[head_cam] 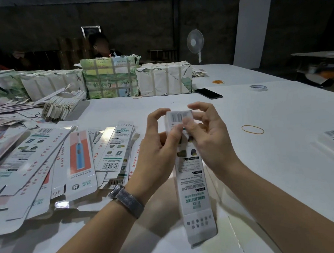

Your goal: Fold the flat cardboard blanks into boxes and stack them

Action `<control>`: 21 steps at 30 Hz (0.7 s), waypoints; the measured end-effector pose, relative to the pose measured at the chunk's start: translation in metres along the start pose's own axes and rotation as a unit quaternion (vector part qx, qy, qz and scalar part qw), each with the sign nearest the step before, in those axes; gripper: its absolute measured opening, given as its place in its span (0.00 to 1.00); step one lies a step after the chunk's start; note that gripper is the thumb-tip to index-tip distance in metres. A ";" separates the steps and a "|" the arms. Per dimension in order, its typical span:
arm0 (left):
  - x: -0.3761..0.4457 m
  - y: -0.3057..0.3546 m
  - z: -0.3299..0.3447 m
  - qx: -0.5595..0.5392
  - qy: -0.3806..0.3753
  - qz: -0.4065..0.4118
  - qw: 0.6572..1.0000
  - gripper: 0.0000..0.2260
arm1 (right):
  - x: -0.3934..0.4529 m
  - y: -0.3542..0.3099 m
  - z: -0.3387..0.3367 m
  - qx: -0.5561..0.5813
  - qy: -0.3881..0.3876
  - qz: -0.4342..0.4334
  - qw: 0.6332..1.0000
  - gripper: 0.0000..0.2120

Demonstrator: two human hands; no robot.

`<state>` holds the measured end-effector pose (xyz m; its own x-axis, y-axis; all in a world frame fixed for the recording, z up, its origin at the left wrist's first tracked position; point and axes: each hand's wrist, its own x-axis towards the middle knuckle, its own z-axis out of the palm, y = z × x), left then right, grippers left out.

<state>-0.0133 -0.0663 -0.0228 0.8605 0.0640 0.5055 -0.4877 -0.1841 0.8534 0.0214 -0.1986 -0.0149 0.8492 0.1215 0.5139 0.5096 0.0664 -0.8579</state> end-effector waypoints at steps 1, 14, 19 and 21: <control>0.001 0.000 -0.001 0.001 0.021 -0.001 1.000 0.11 | -0.001 0.000 0.001 -0.060 -0.010 -0.009 0.998 0.11; 0.006 -0.010 -0.015 -0.021 -0.046 -0.029 0.998 0.18 | -0.002 -0.027 -0.017 -0.273 -0.097 0.034 0.956 0.34; 0.004 -0.004 -0.011 0.060 -0.074 -0.012 0.995 0.16 | -0.007 -0.042 -0.068 -0.424 -0.032 0.067 0.902 0.40; 0.004 -0.004 -0.012 0.079 -0.063 -0.007 0.995 0.14 | -0.009 -0.041 -0.107 -0.548 -0.025 0.101 0.830 0.39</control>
<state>-0.0099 -0.0534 -0.0227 0.8831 -0.0537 0.4661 -0.4554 -0.3374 0.8239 0.0083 -0.3086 0.0162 0.9397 0.0640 0.3361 0.2010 -0.8982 -0.3909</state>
